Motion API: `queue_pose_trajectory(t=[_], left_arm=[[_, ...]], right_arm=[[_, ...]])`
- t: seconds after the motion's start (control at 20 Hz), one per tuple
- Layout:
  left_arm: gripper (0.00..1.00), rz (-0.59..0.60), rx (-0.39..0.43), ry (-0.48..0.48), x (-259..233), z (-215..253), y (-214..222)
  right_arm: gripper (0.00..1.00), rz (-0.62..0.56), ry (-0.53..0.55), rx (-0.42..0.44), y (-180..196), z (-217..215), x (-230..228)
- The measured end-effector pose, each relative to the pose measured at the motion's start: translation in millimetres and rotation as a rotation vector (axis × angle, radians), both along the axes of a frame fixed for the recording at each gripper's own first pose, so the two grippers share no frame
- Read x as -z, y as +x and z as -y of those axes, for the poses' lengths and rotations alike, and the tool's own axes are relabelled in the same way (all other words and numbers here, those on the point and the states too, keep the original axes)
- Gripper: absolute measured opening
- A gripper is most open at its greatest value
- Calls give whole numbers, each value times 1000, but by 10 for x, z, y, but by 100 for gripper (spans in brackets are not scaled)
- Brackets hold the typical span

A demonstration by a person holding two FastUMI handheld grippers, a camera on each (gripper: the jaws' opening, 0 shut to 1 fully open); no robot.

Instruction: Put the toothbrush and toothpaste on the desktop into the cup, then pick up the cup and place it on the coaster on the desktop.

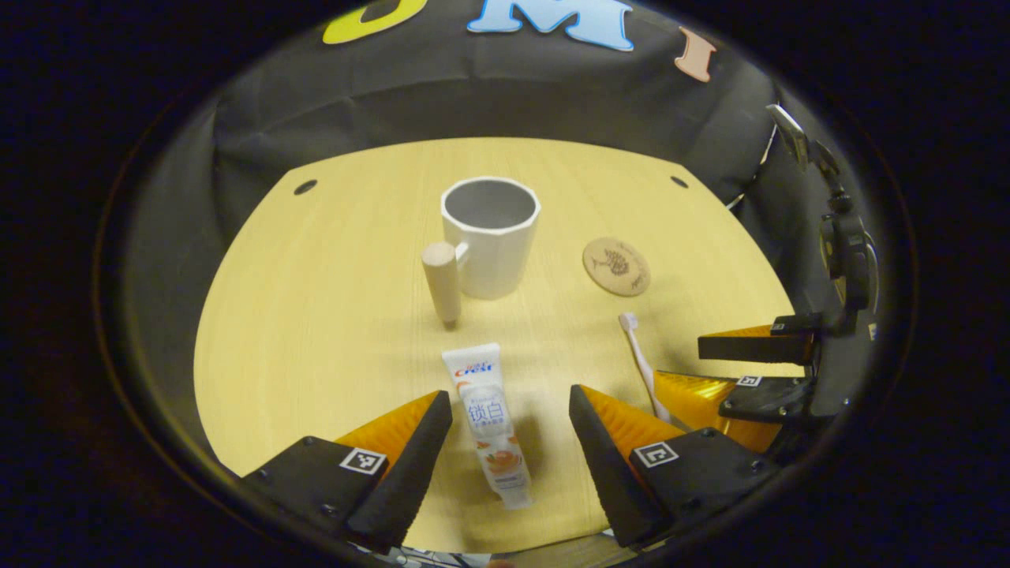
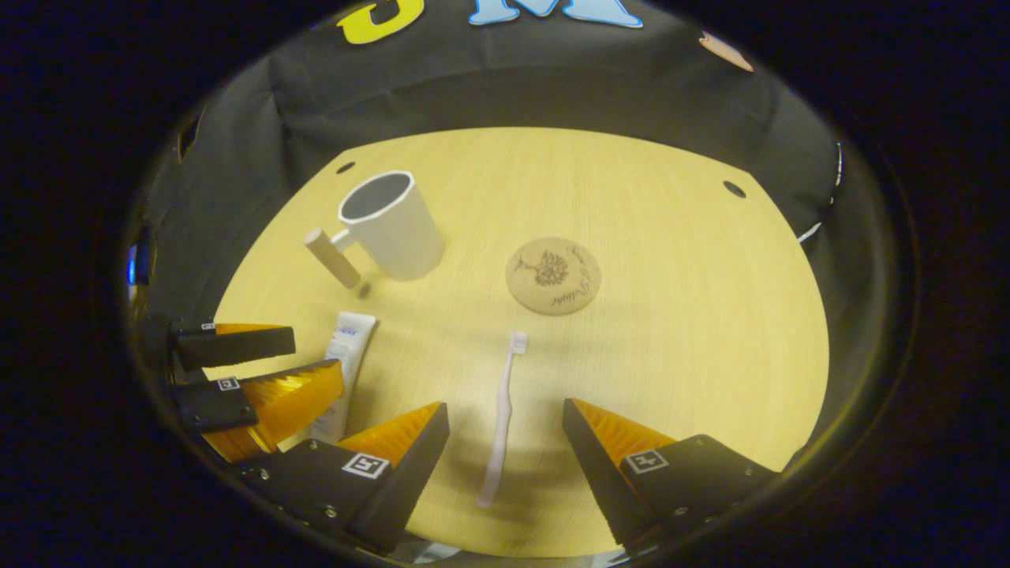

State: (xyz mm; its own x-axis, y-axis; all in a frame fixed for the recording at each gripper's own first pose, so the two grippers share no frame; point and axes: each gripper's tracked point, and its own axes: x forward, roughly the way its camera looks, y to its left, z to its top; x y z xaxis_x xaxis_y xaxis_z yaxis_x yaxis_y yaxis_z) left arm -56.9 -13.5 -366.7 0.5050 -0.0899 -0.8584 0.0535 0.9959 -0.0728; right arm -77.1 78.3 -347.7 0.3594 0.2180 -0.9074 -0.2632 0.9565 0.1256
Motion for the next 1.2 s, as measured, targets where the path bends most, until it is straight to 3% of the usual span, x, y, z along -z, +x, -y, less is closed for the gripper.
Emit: queue_pose_trajectory(t=[0.15, 0.45, 0.5, 0.7, 0.75, 0.8, 1.0, 1.05, 1.1, 1.2], left_arm=[[100, -78, -3, 16, 233, -30, -75], [94, -178, -32, 27, 424, 6, -165], [98, -190, -39, 25, 428, 0, -180], [100, -214, -47, 54, 471, -54, -187], [97, -221, -45, 68, 490, -56, -184], [100, -232, -43, 76, 485, -50, -182], [98, -276, -72, 77, 500, -40, -166], [97, -278, -78, 78, 513, -50, -142], [95, -266, -82, 76, 512, -59, -94], [67, -247, -101, 78, 471, -48, -40]], right_arm=[[93, -91, -49, -20, -156, 73, 197], [94, -146, -120, -49, -205, 132, 398], [93, -145, -118, -45, -201, 131, 364], [94, -199, -134, -6, -229, 130, 407], [95, -228, -140, 15, -262, 135, 423], [95, -242, -141, 34, -247, 132, 403], [96, -328, -152, 119, -188, 105, 408], [90, -332, -156, 137, -131, 102, 409], [85, -340, -158, 147, -112, 94, 405], [68, -352, -154, 153, -73, 89, 403]])
